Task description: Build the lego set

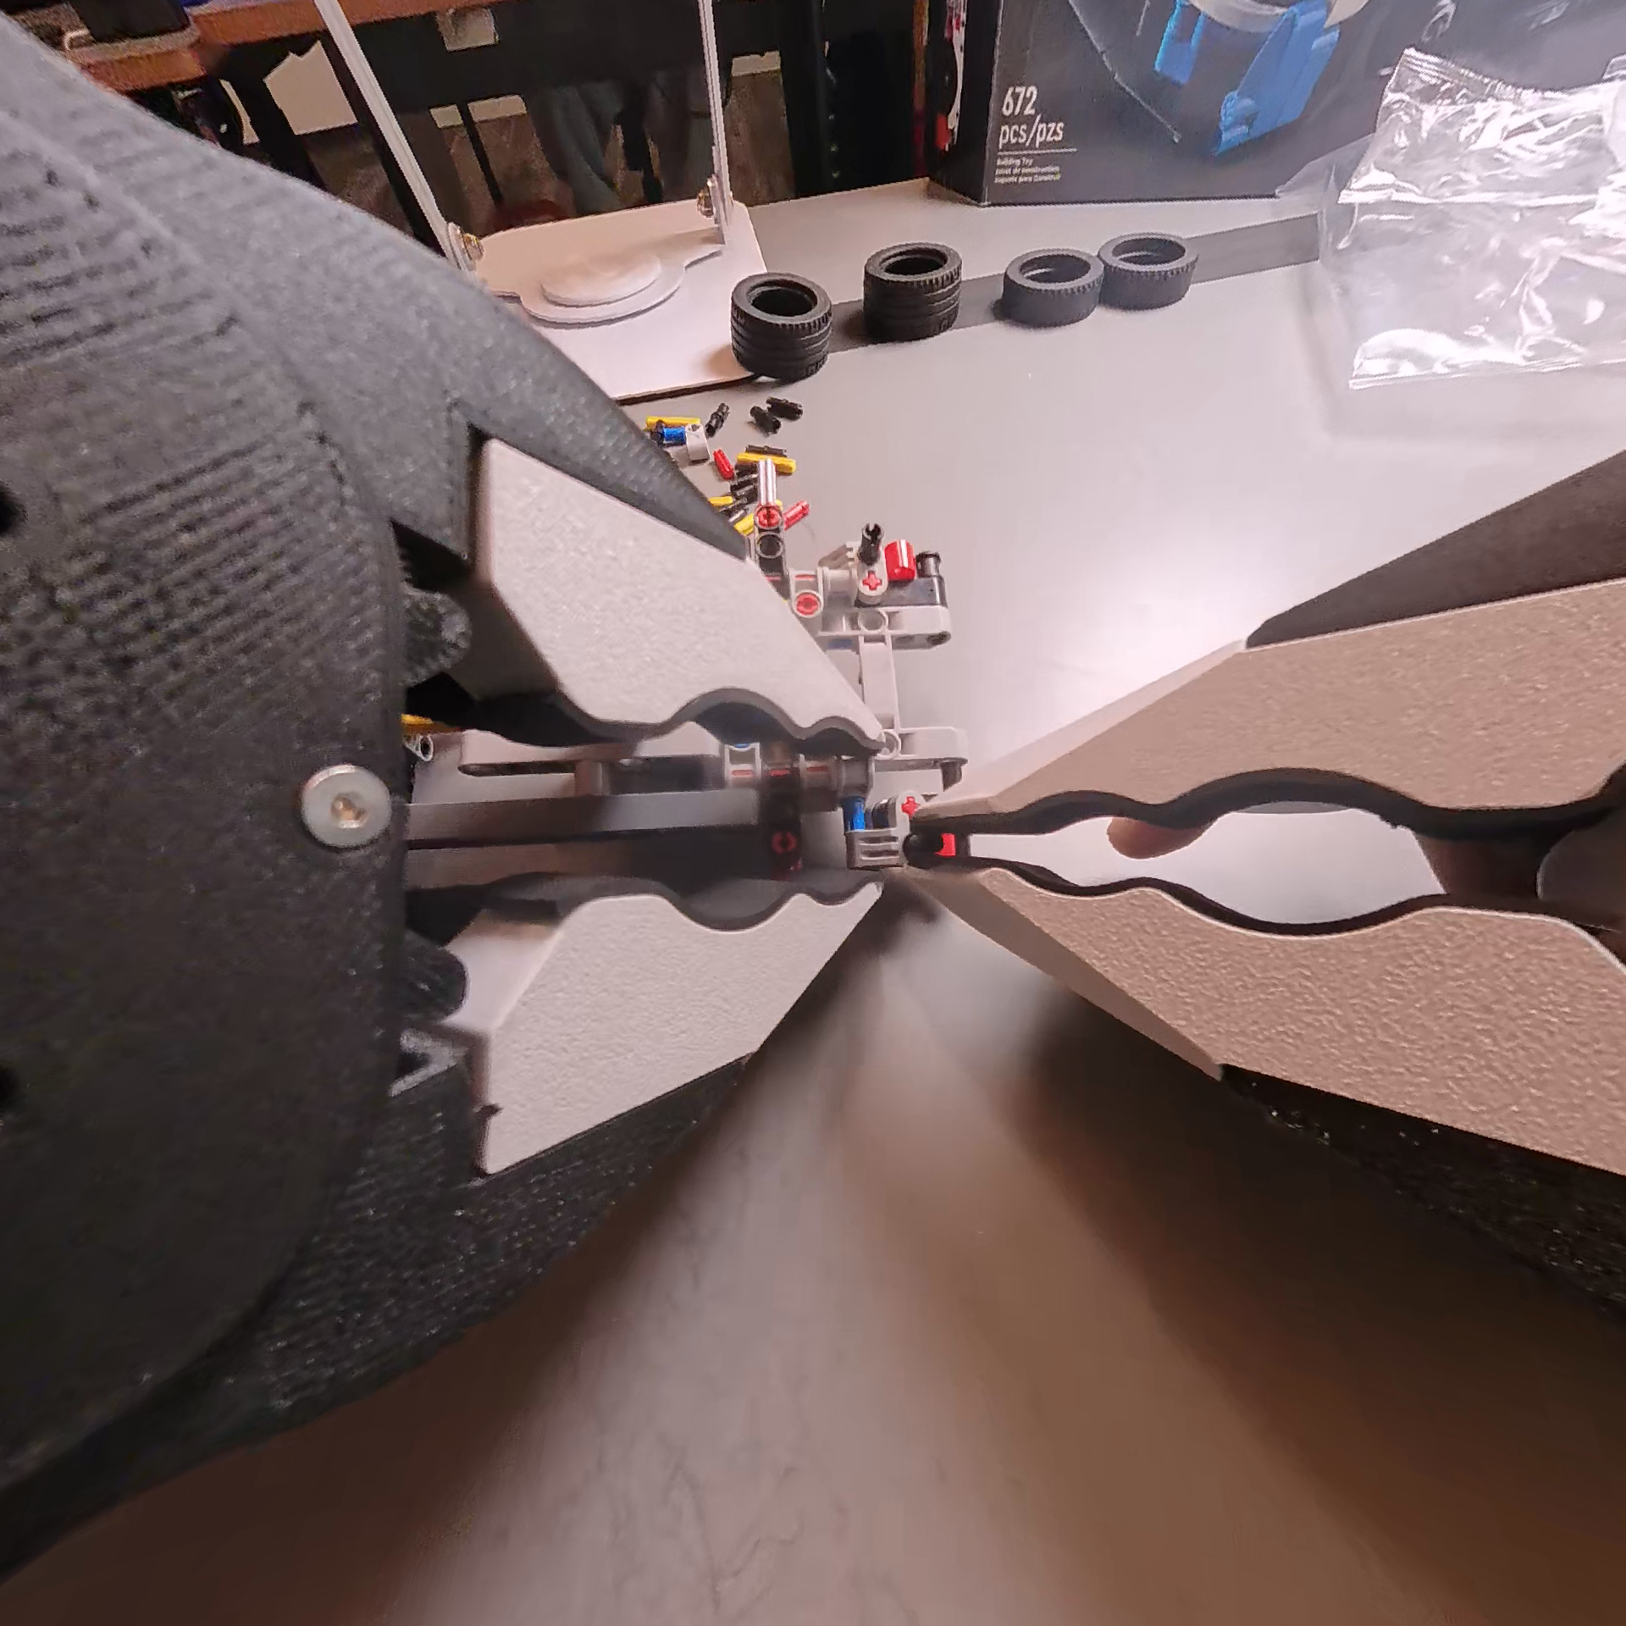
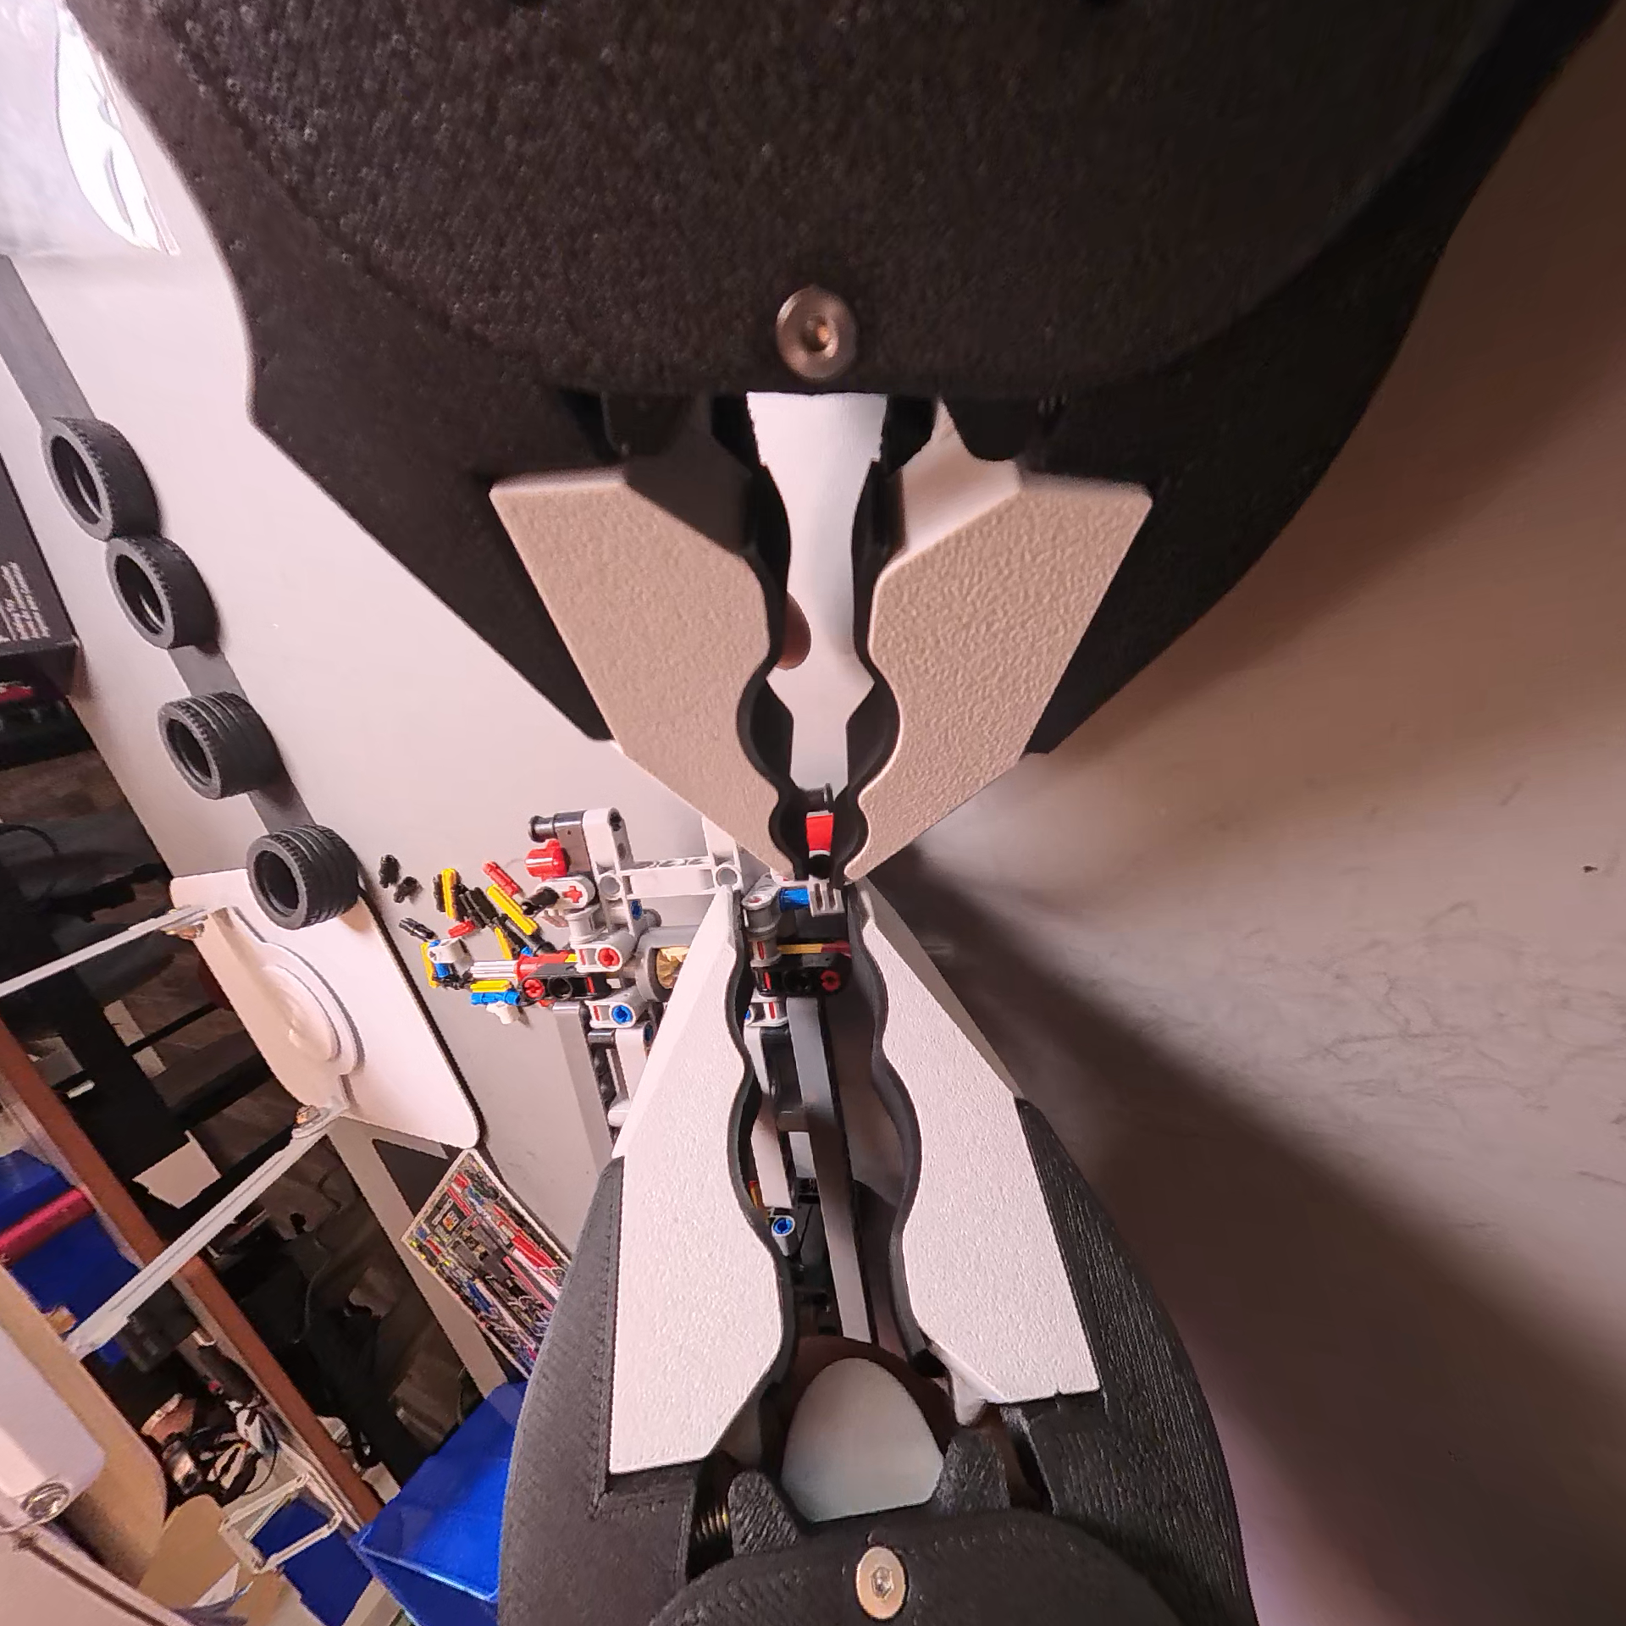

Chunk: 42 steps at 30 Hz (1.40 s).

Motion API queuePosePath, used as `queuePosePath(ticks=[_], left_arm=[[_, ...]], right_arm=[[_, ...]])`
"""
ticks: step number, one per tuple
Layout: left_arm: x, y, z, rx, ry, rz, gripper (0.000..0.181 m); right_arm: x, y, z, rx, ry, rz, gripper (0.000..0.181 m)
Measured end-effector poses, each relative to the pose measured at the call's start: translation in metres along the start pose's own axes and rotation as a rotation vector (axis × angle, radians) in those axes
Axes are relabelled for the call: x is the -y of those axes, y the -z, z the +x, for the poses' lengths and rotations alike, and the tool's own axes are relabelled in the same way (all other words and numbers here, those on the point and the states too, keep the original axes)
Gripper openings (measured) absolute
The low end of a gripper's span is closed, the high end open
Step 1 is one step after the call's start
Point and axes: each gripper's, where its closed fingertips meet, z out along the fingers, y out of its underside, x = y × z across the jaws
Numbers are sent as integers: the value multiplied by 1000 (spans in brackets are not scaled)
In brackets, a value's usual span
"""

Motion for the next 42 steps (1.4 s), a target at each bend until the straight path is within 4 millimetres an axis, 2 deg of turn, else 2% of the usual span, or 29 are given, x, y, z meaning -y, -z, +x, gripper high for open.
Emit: queuePosePath(ticks=[9, 30, 35, 40, 42], left_arm=[[0, 0, -1, 6, 7, 16, 27], [-2, 2, 2, 21, -30, 40, 21], [-1, 4, 3, 35, -34, 48, 21], [-1, 8, 0, 44, -24, 62, 21], [0, 10, -2, 50, -21, 67, 21]], right_arm=[[-2, -4, -2, 24, -22, -22, 1], [-2, -8, 0, 28, -25, -17, 3], [1, 5, 1, 45, -13, 11, 13], [-13, 8, 9, 69, -79, -43, 26], [-19, 5, 7, 111, -154, -67, 24]])
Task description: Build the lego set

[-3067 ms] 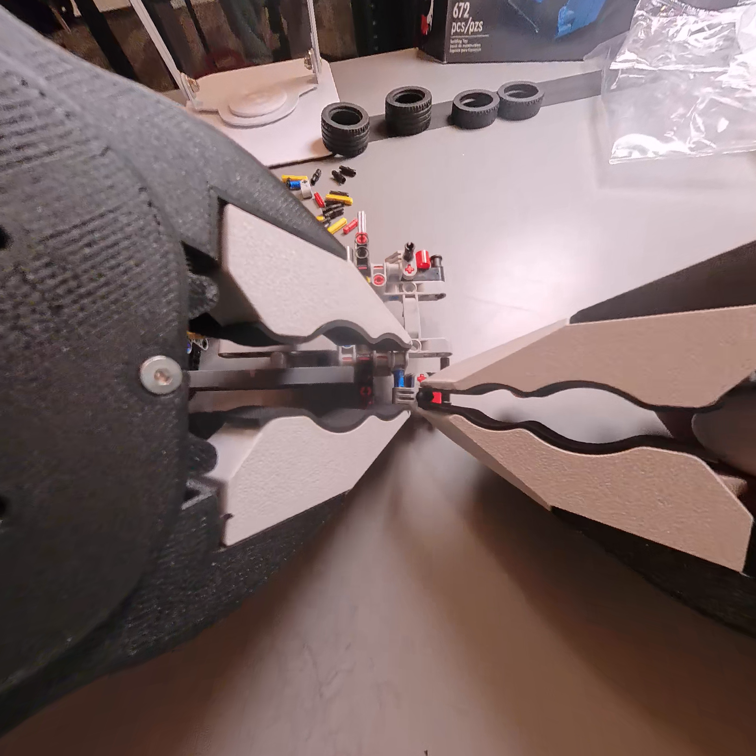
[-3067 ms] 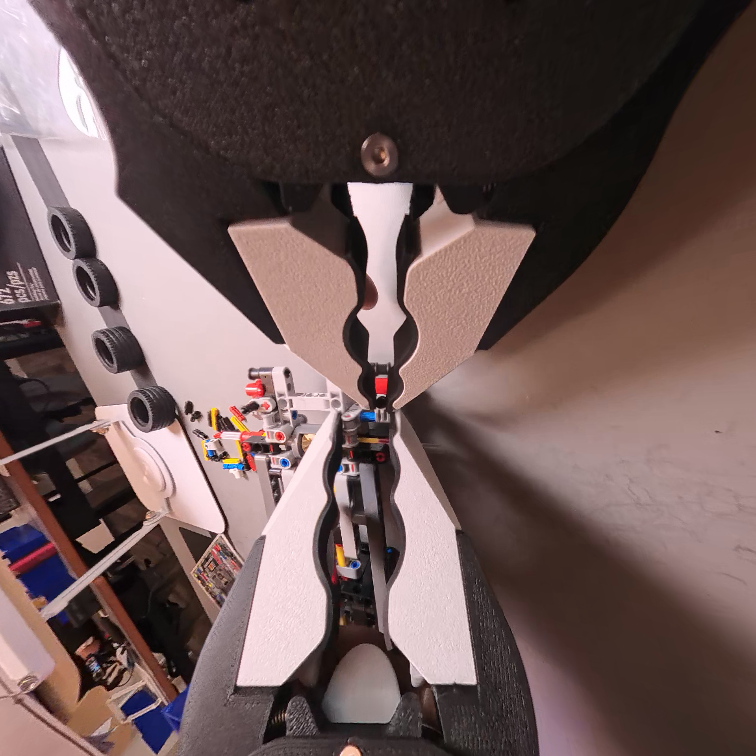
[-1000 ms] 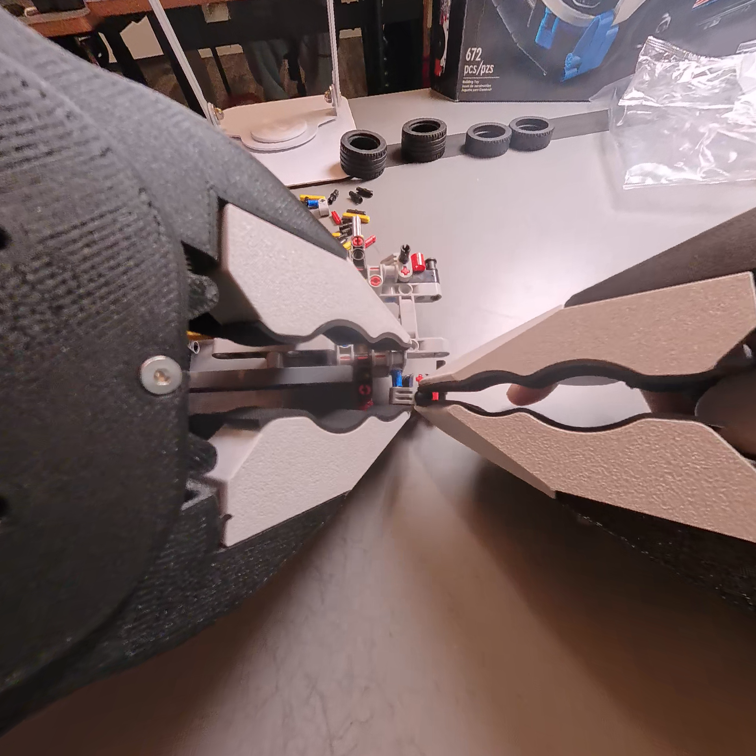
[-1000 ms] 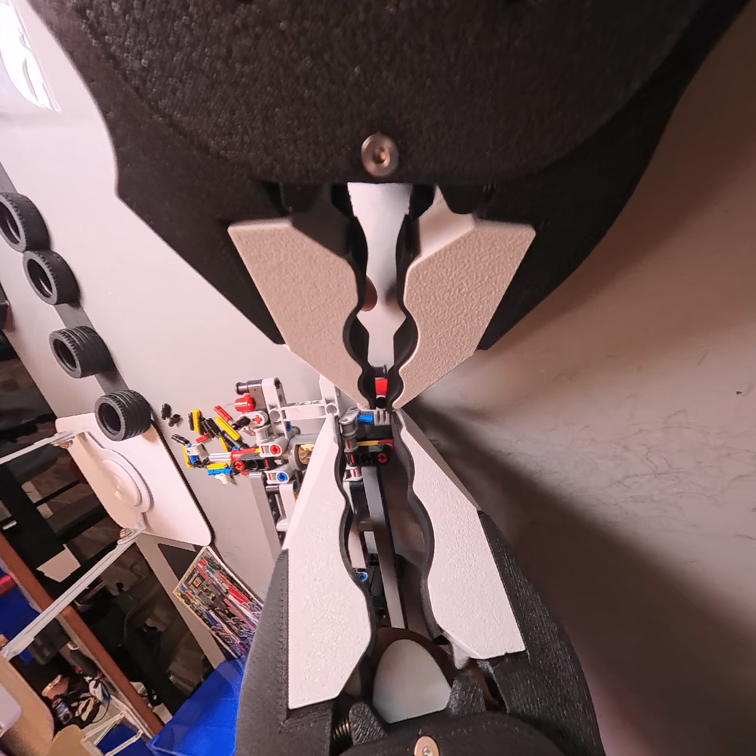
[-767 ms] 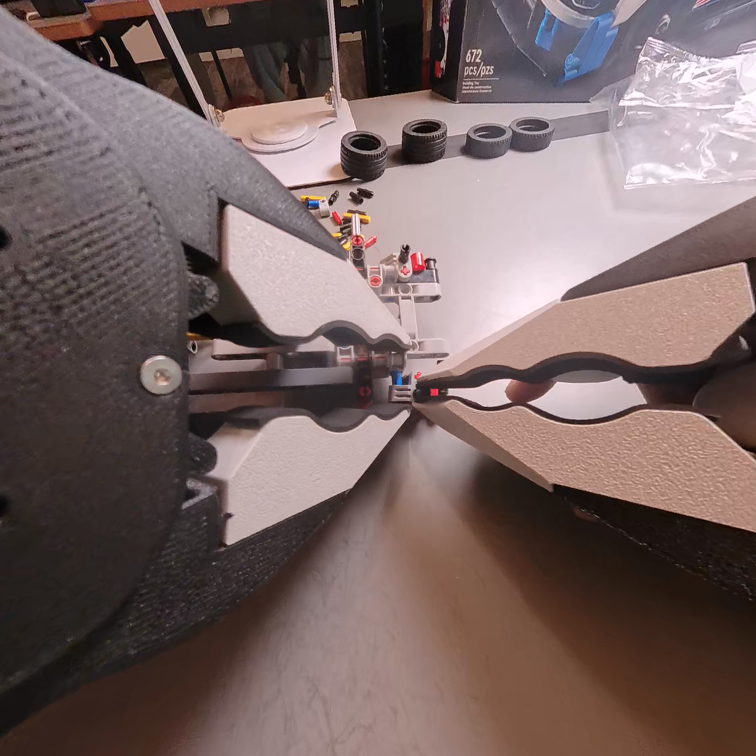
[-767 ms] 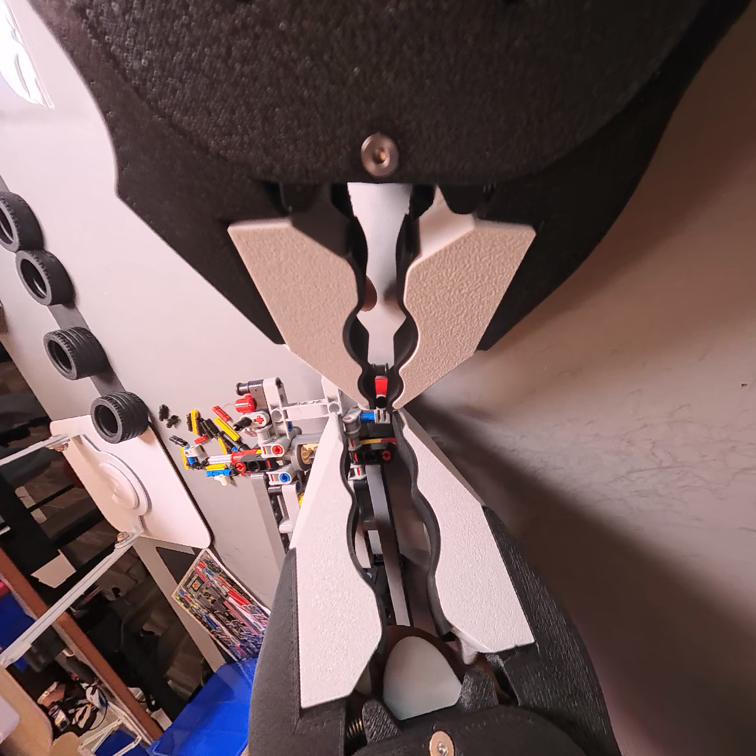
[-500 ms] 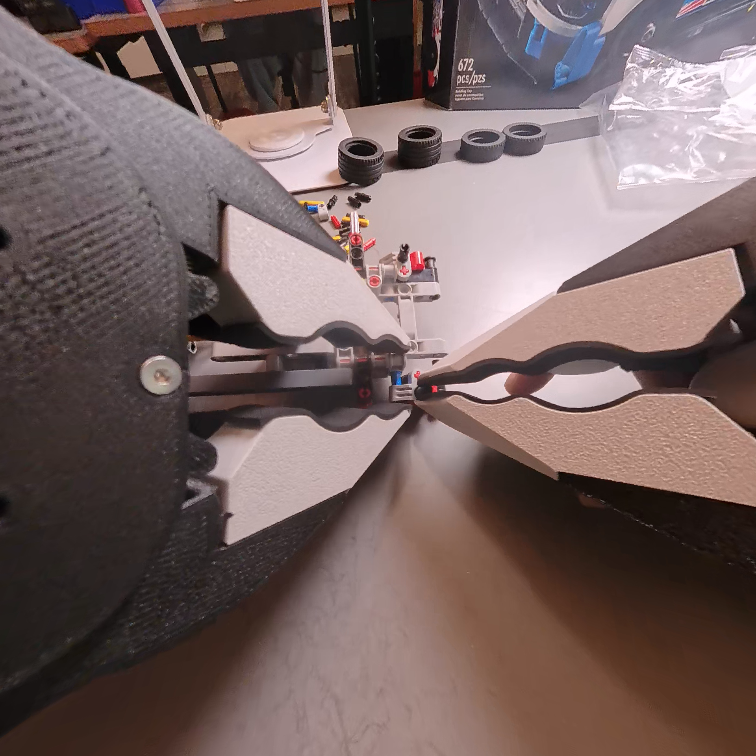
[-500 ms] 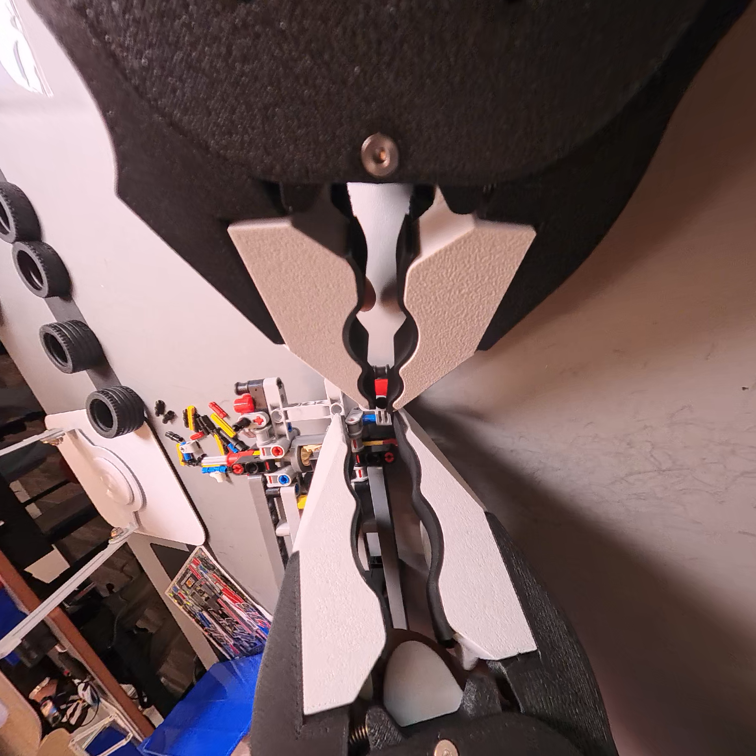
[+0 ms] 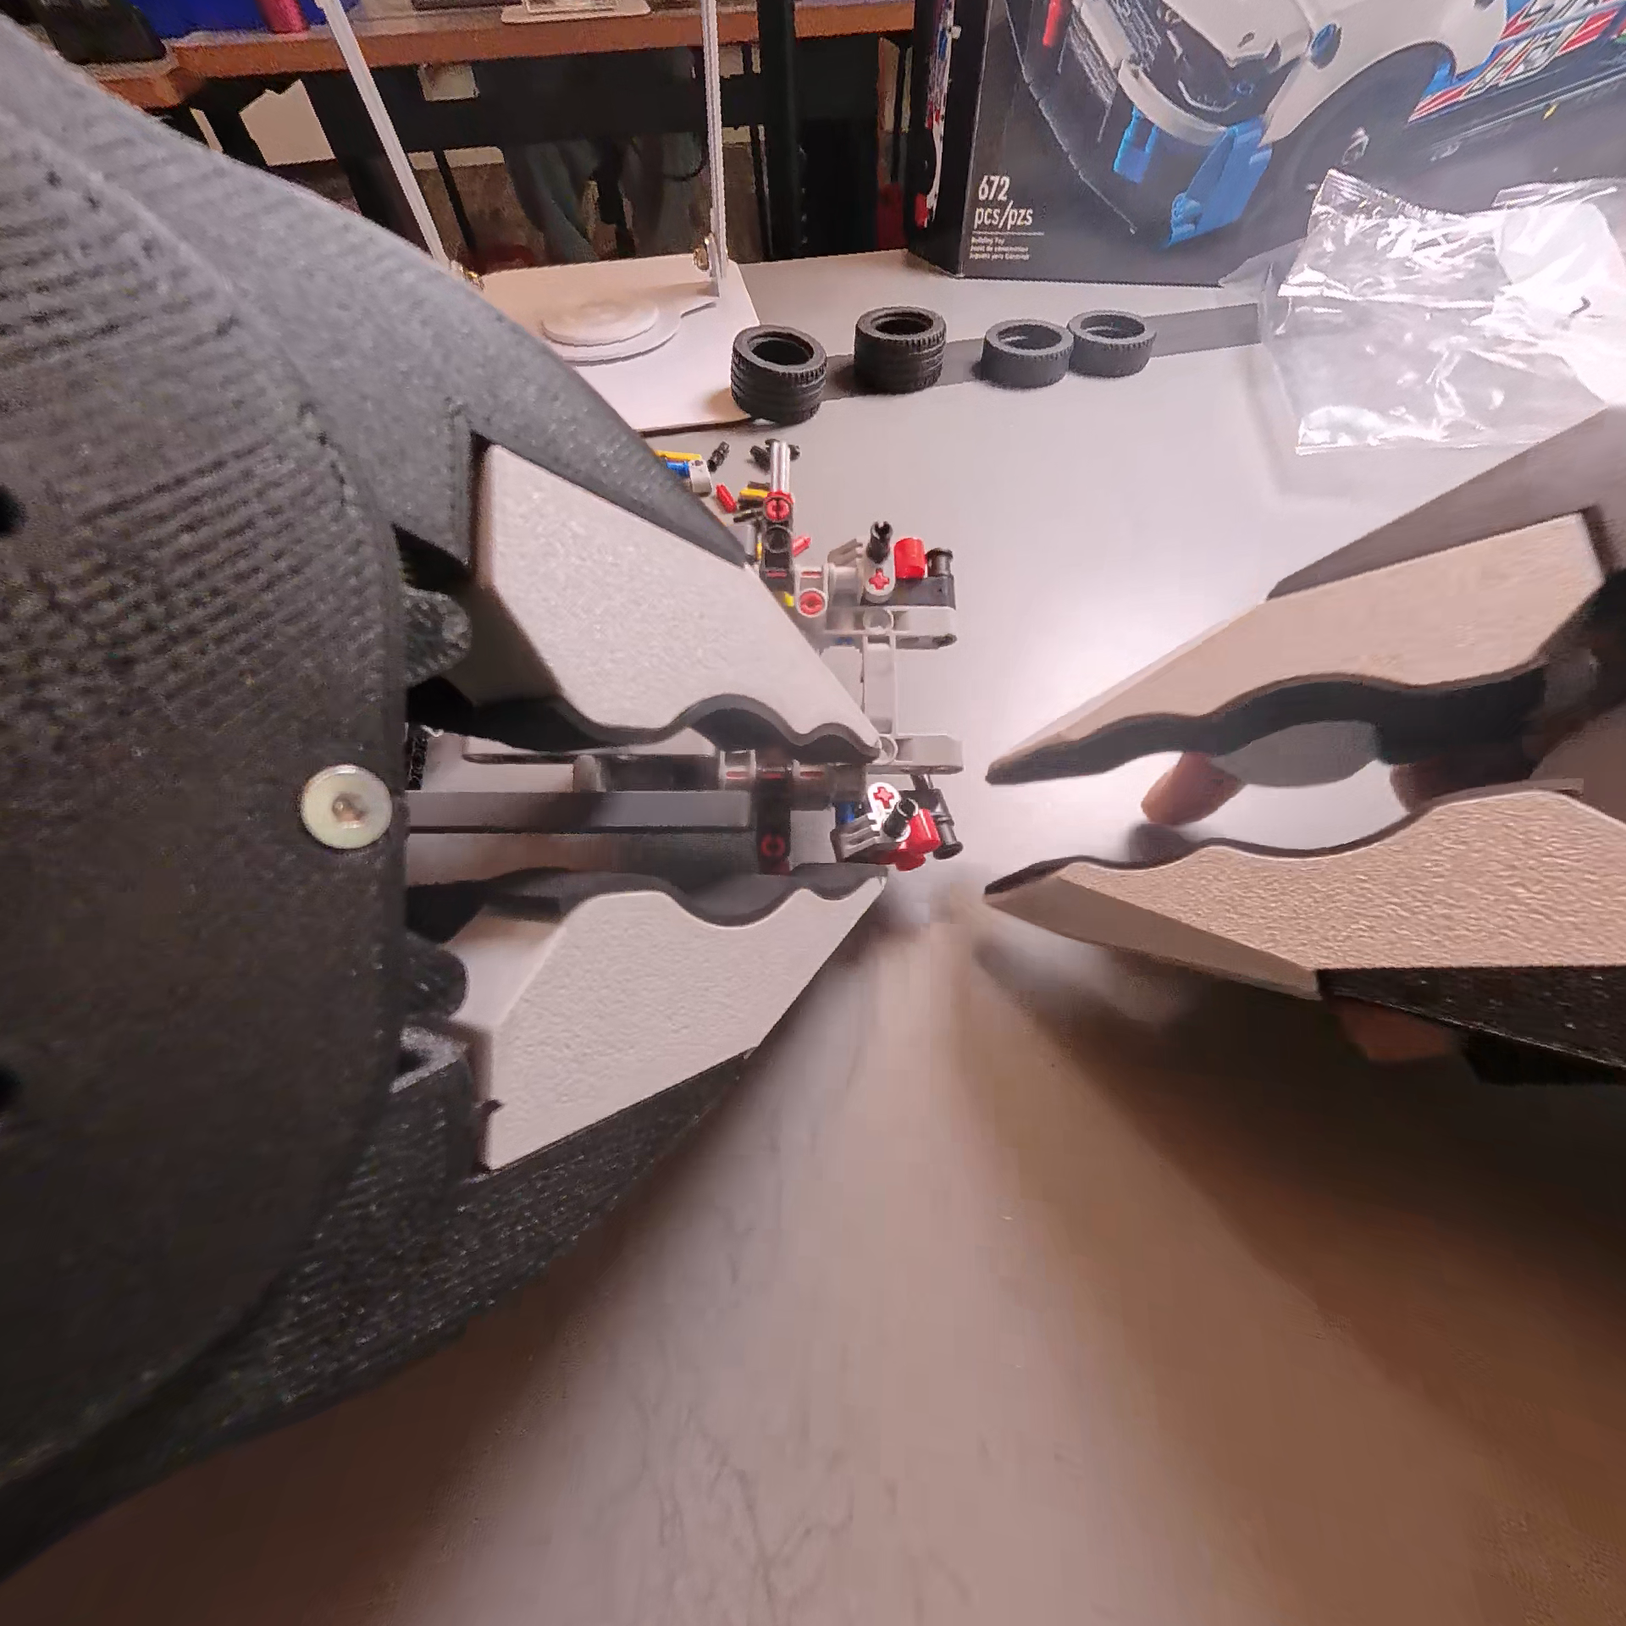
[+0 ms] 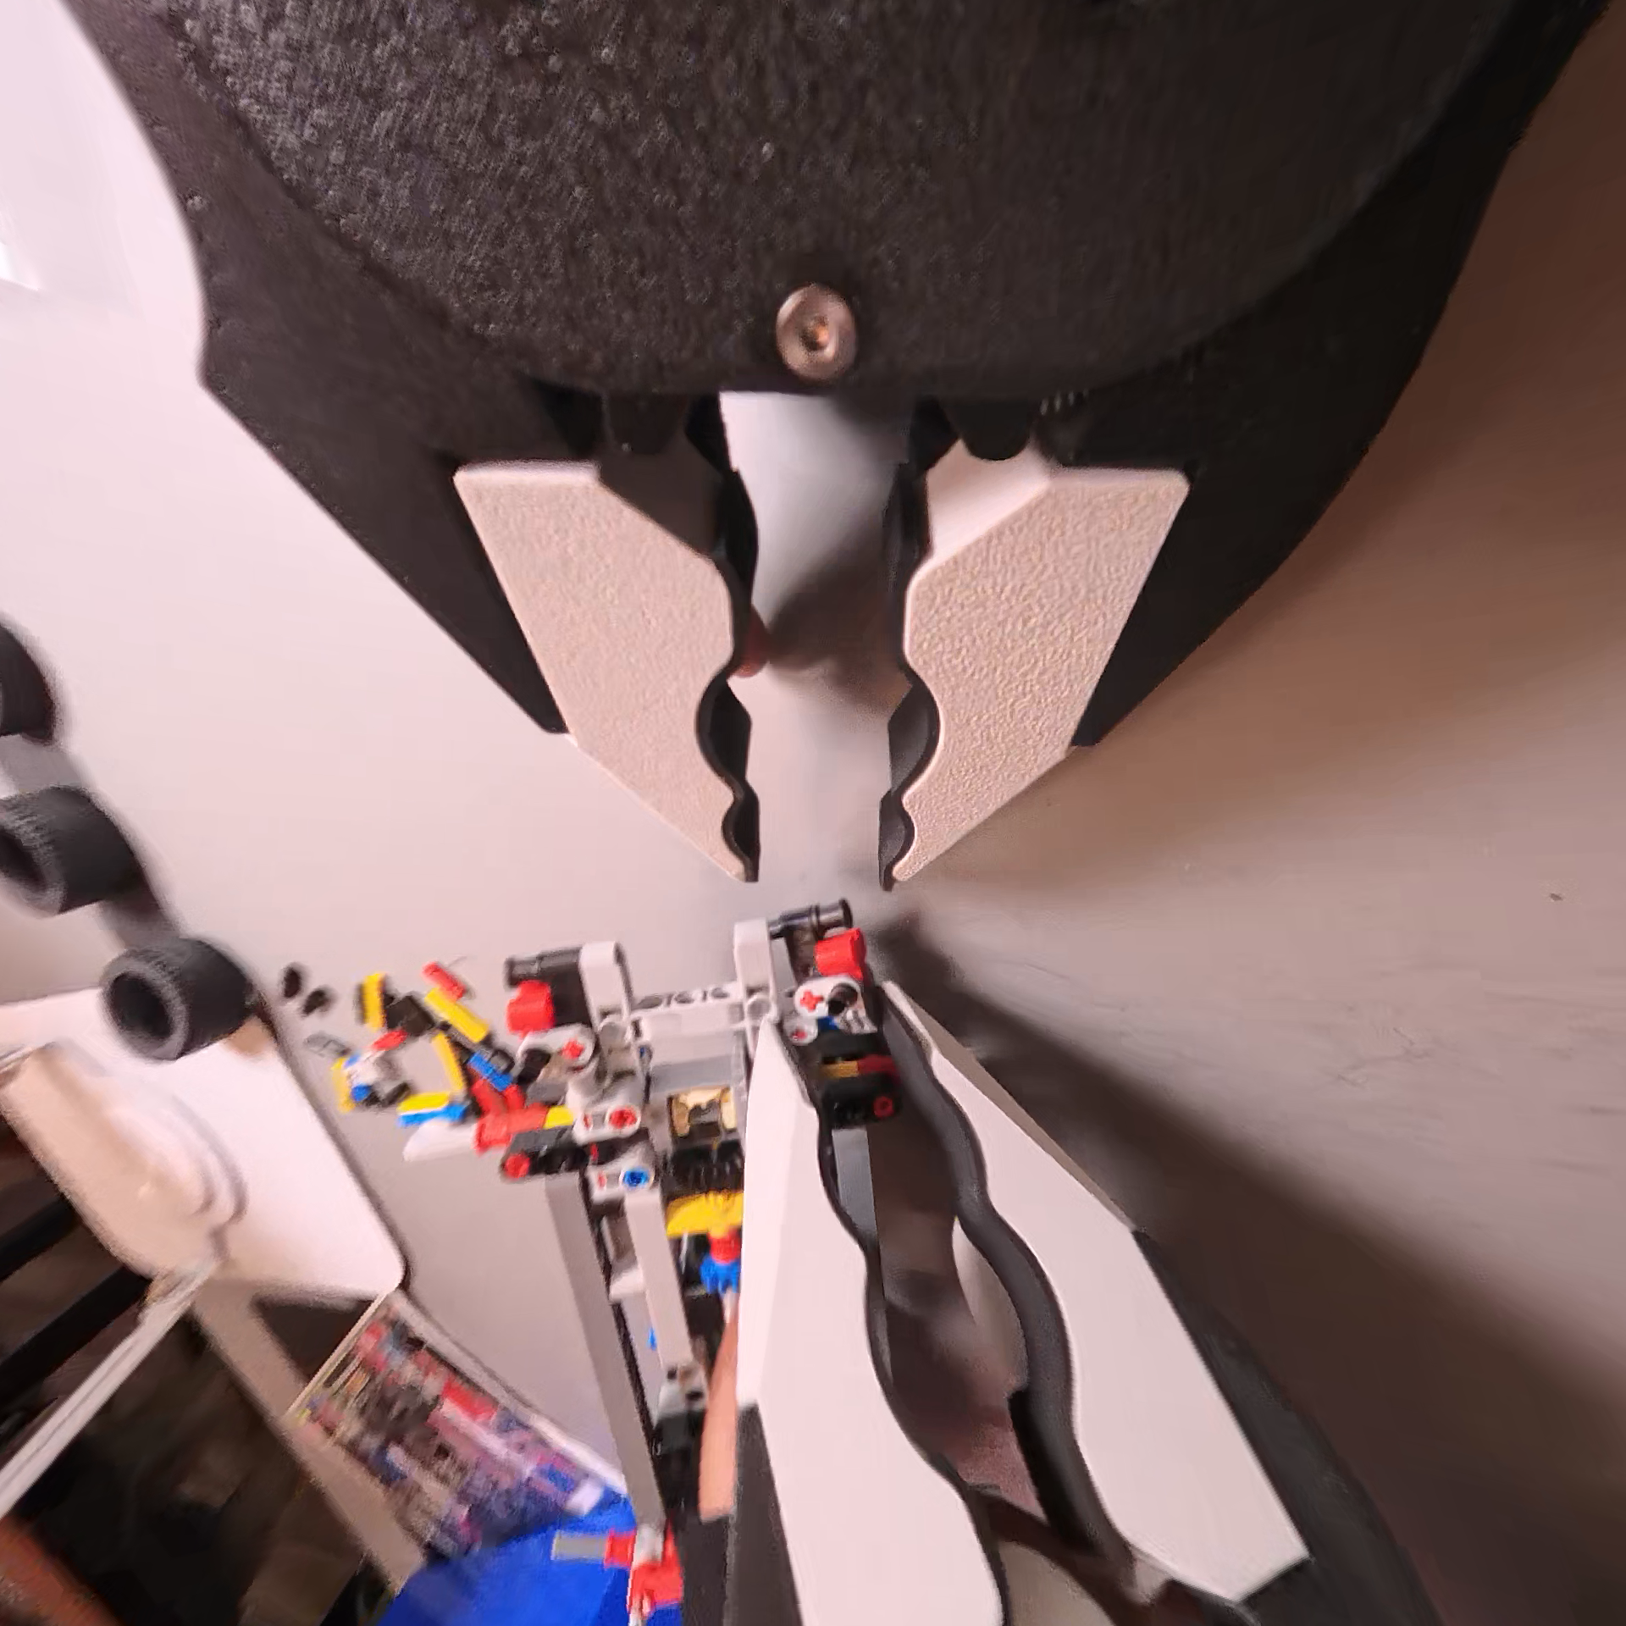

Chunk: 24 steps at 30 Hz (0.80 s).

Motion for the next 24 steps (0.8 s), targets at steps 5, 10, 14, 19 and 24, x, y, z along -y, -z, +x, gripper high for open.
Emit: queuePosePath(ticks=[5, 10, 14, 19, 24], left_arm=[[5, 5, -4, 24, 21, 31, 21], [6, 7, -5, 40, 34, 42, 21], [6, 6, -4, 30, 65, 42, 21], [7, 4, -6, 28, 89, 35, 23], [5, 0, -6, 27, 77, 6, 23]], right_arm=[[8, -5, -2, 134, -242, 24, 27], [12, -7, 0, 166, -341, 49, 14], [11, -5, 0, 132, -332, 45, 14], [6, -3, -1, 17, -257, 9, 13], [7, 0, -1, -76, -160, -6, 13]])
